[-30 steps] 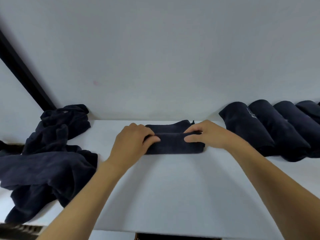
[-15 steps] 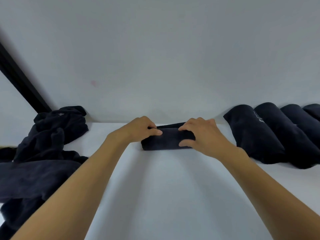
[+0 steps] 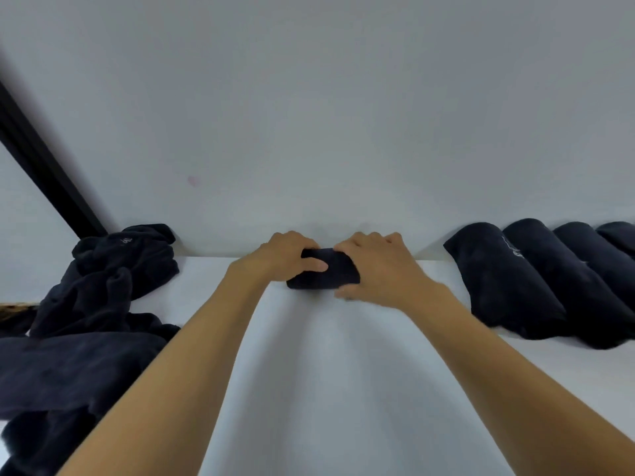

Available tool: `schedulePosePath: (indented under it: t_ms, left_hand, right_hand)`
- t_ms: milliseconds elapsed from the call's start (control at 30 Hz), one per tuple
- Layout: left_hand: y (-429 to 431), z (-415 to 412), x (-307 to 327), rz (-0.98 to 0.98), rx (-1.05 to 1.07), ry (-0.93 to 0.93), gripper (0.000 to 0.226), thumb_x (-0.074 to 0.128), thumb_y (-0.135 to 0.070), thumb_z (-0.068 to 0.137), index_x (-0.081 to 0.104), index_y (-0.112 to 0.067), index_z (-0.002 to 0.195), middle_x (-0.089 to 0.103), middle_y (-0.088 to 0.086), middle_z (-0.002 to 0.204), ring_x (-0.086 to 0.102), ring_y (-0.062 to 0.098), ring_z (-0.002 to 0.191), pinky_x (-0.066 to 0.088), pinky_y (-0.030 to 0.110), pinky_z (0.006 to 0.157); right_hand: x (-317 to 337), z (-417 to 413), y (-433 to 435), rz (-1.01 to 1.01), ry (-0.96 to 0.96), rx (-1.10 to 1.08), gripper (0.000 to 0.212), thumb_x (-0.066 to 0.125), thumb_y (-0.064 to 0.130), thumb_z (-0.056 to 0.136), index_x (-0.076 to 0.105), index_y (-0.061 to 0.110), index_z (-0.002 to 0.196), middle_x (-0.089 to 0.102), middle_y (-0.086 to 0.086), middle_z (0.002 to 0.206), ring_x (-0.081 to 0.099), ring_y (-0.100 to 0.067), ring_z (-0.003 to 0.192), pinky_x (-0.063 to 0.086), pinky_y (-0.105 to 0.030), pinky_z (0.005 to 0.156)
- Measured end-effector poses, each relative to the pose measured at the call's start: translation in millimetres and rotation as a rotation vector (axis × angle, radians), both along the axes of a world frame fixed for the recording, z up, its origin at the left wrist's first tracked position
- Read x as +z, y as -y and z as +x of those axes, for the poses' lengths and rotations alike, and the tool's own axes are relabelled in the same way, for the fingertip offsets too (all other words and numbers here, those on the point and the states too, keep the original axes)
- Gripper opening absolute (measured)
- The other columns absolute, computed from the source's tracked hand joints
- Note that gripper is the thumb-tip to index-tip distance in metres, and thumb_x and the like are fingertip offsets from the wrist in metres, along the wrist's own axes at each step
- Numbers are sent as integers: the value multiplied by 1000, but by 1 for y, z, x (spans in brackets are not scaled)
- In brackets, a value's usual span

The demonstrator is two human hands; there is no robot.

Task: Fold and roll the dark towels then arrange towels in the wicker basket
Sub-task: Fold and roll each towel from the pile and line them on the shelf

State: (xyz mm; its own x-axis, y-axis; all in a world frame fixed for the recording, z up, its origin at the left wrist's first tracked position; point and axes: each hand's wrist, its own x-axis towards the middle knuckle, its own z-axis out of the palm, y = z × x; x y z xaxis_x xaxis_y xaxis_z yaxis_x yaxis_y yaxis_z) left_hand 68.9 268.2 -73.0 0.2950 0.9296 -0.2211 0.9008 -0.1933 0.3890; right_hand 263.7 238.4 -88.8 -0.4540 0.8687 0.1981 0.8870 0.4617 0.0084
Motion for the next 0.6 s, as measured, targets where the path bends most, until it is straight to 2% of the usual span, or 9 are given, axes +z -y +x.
schedulePosePath:
  t_ms: [67,133,233,300,367,433,500,567,600]
  left_hand:
    - [-1,5,2,7,65,-39,30,58,-48,91,63,-27,113,55,3,111,51,27,108,49,40,88]
    - [12,18,1,203,199,-29,34,60,-42,92,57,-22,119,43,6,117,47,29,109,48,40,84]
    - [45,40,-9,426,402,285,36,65,-29,92,47,-14,119,42,4,116,54,25,91,43,33,72]
    - [58,57,-21,384,384,407,35,65,-31,91,48,-15,116,47,0,111,55,20,86,38,26,71]
    - [61,80,-34,274,305,522,37,65,-35,91,53,-14,118,56,-4,102,57,16,90,40,20,69]
    - [62,107,-36,155,242,649,43,62,-36,93,52,-15,129,59,-11,98,58,11,93,40,10,69]
    - [61,135,-37,98,163,681,49,57,-33,97,45,-15,141,61,-5,118,58,13,109,43,14,83]
    - [57,160,-40,70,90,666,49,50,-25,100,39,-15,147,52,0,140,50,20,129,40,24,101]
    - [57,171,-40,57,70,654,50,46,-20,101,35,-14,149,47,3,147,44,22,135,35,24,105]
  right_hand:
    - [-7,-5,-1,54,95,-32,53,65,48,78,49,23,123,56,3,111,53,-24,100,31,-38,81]
    - [-6,-8,-4,76,101,-99,45,62,41,81,49,19,119,57,0,105,53,-25,93,31,-37,75]
    - [5,1,0,-68,-118,-250,38,61,37,79,53,19,111,57,3,90,52,-22,79,35,-33,69]
    - [13,19,9,-210,-286,-363,38,63,39,78,53,18,109,62,2,91,57,-21,81,43,-32,67]
    - [20,40,18,-284,-334,-451,43,64,44,79,52,18,111,62,0,98,59,-21,88,49,-33,72]
    - [24,60,25,-319,-363,-535,46,65,47,80,51,16,111,61,-2,99,59,-23,90,50,-34,73]
    - [23,78,27,-301,-366,-613,45,63,44,81,50,13,111,61,-5,97,60,-26,88,50,-35,71]
    - [21,91,29,-257,-297,-676,43,58,40,85,49,10,114,62,-6,98,61,-29,91,49,-37,76]
    - [20,96,30,-231,-246,-702,41,56,39,86,50,9,115,61,-7,99,60,-30,95,47,-39,80]
